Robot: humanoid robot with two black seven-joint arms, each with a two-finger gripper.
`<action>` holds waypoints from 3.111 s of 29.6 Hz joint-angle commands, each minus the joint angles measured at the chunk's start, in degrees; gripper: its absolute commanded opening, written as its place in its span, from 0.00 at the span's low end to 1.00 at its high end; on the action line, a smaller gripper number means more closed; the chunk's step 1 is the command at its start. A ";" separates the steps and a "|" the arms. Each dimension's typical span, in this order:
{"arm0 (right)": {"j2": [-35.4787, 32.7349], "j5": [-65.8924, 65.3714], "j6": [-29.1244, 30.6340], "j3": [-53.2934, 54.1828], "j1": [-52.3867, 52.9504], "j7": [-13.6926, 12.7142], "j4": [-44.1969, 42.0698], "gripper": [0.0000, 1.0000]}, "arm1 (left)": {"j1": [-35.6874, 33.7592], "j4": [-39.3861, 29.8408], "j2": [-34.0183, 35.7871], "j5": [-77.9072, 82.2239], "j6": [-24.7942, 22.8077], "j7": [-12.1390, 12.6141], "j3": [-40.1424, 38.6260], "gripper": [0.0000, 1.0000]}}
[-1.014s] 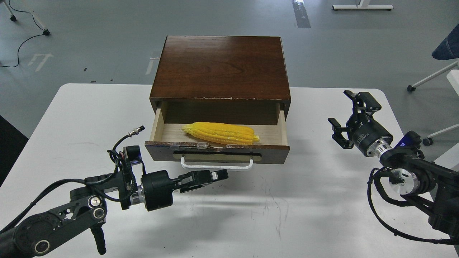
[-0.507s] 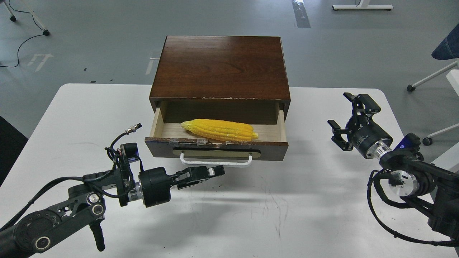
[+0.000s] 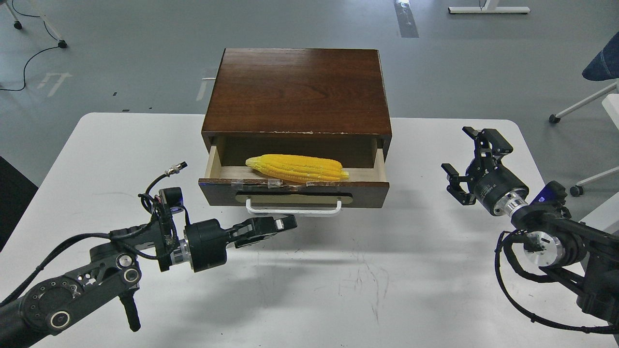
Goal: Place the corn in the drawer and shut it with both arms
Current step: 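Push the drawer front with the left gripper toward the cabinet, then keep pushing the drawer with the left gripper until flush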
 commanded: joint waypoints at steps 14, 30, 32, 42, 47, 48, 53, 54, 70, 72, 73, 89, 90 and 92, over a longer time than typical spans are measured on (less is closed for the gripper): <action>0.00 0.00 0.00 0.00 -0.38 0.00 0.07 0.99 | -2.21 1.51 -0.09 -1.73 -0.96 -0.03 0.05 0.00; 0.17 0.00 0.00 0.00 -0.81 0.00 0.07 0.99 | -4.06 5.12 -0.62 -1.82 -1.48 -0.03 0.14 0.00; 0.17 0.00 0.00 0.00 -0.81 0.00 0.07 0.99 | -4.41 5.47 -0.79 -1.82 -1.48 -0.03 0.05 0.00; 0.17 0.00 0.00 0.00 -1.17 0.00 0.16 0.99 | -5.55 6.44 -0.97 -2.88 -2.28 -0.03 0.14 0.00; 0.17 0.00 0.00 0.00 -1.25 0.00 0.16 0.99 | -6.17 7.66 -1.15 -2.96 -2.54 -0.03 0.14 0.00; 0.17 0.00 0.00 0.00 -1.25 0.00 0.16 0.99 | -6.17 7.75 -1.23 -2.96 -2.54 -0.03 0.14 0.00; 0.17 0.00 0.00 0.00 -1.25 0.00 0.07 0.99 | -6.43 8.37 -1.59 -2.96 -2.54 -0.03 0.14 0.00; 0.17 0.00 0.00 0.00 -1.25 0.00 0.16 0.99 | -6.78 8.72 -1.67 -2.96 -2.63 -0.03 0.14 0.00; 0.17 0.00 0.00 0.00 -1.34 0.00 0.16 0.99 | -9.16 11.97 -2.81 -4.11 -3.68 -0.03 0.32 0.00; 0.17 0.00 0.00 0.00 -1.60 0.00 0.16 0.99 | -9.33 12.76 -2.90 -4.11 -3.77 -0.03 0.23 0.00; 0.17 0.00 0.00 0.00 -1.61 0.00 0.16 0.99 | -9.42 12.94 -2.99 -4.11 -3.77 -0.03 0.23 0.00; 0.17 0.00 0.00 0.00 -2.05 0.00 0.16 0.99 | -10.91 15.75 -3.34 -4.20 -3.86 -0.03 0.40 0.00; 0.17 0.00 0.00 0.00 -2.05 0.00 0.16 0.99 | -10.91 15.84 -3.34 -4.20 -3.86 -0.03 0.32 0.00; 0.17 0.00 0.00 0.00 -2.05 0.00 0.16 0.99 | -10.91 16.01 -3.34 -4.20 -3.86 -0.03 0.23 0.00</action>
